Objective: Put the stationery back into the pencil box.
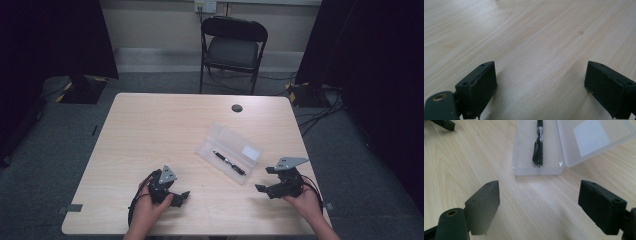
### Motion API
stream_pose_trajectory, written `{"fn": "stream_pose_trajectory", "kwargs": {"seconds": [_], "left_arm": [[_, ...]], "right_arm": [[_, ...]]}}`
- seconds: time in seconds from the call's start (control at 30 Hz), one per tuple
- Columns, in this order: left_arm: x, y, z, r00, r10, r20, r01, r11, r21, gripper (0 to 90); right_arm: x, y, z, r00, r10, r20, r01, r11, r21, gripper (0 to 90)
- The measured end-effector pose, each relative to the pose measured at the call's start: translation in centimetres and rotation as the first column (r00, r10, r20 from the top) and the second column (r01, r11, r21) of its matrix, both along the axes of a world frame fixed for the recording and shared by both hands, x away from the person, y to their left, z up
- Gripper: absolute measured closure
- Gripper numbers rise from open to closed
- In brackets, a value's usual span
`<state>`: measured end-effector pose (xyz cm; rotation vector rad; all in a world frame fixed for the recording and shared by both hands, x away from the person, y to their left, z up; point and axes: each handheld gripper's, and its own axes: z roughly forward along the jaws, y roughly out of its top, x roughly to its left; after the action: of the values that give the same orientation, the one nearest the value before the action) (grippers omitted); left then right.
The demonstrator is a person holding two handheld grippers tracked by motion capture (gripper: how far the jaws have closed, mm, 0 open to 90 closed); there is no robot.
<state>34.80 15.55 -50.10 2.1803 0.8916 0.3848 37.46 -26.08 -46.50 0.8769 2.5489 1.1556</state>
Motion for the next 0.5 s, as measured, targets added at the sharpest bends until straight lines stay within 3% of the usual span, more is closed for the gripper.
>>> {"fn": "stream_pose_trajectory", "kwargs": {"seconds": [0.5], "left_arm": [[0.0, 0.0, 0.0, 1.0000, -0.004, 0.002, 0.004, 1.0000, 0.004, 10.1]], "right_arm": [[0.1, -1.8, -2.5, 0.9990, -0.044, -0.002, 0.044, 0.9984, -0.034, 16.5]]}}
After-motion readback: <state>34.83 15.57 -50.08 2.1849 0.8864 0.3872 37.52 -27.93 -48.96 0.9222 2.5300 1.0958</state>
